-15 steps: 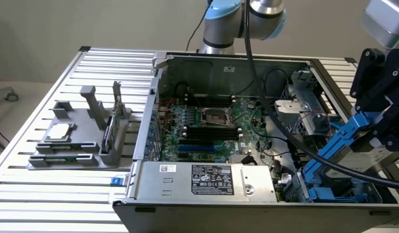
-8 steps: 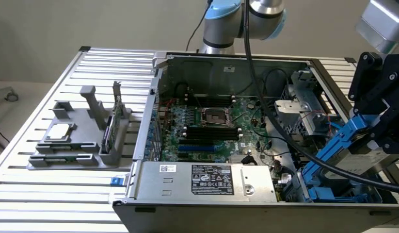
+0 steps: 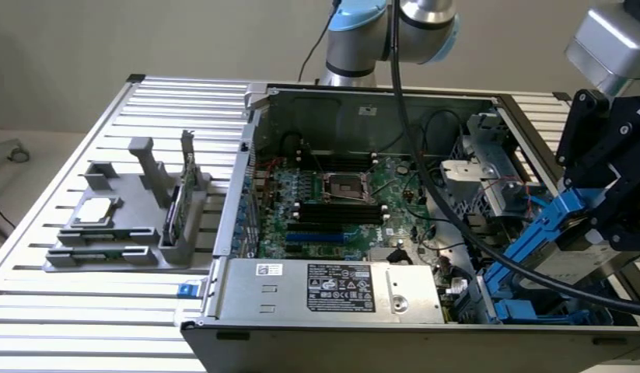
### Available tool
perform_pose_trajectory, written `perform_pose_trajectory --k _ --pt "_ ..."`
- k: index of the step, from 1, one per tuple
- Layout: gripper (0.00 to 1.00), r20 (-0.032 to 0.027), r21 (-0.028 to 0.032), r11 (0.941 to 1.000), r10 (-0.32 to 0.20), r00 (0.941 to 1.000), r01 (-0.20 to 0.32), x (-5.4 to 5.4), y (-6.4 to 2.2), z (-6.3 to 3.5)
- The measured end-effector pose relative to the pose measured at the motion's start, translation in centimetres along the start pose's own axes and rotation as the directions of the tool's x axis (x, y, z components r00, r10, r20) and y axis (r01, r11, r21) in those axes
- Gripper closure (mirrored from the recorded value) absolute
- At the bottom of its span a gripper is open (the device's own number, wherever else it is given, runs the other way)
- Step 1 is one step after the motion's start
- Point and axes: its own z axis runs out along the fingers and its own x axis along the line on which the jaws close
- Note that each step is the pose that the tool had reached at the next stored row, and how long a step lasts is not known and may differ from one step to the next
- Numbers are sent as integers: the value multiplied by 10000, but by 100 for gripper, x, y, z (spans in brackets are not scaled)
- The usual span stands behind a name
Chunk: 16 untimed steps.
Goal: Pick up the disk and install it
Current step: 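Insert the disk into the insertion slot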
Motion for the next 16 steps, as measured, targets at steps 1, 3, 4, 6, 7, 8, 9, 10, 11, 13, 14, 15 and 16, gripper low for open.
perform_pose_trajectory --k 1,3,4,6,7,8,9,10,11,13,14,15,16 --pt "67 0 -18 10000 1 10000 -1 0 0 1" --pt "67 2 -71 10000 2 10000 -2 0 -2 2" --pt "67 2 -98 10000 4 10000 -4 0 -1 2" --pt "67 2 -123 9999 7 10000 -7 2 0 6" --pt "67 4 -130 9999 8 10000 -8 3 0 11" --pt "67 7 -139 9999 7 10000 -7 5 -1 18" --pt "67 7 -145 9999 8 10000 -8 7 -3 23" --pt "67 8 -150 9999 8 10000 -8 10 -5 28" --pt "67 17 -154 9999 7 10000 -7 13 -10 34" --pt "67 39 -157 9999 9 10000 -9 20 -19 49" --pt "67 52 -158 9999 10 10000 -9 23 -24 57" --pt "67 62 -158 9999 9 10000 -8 26 -29 64" --pt "67 76 -158 9999 9 10000 -8 27 -32 73"
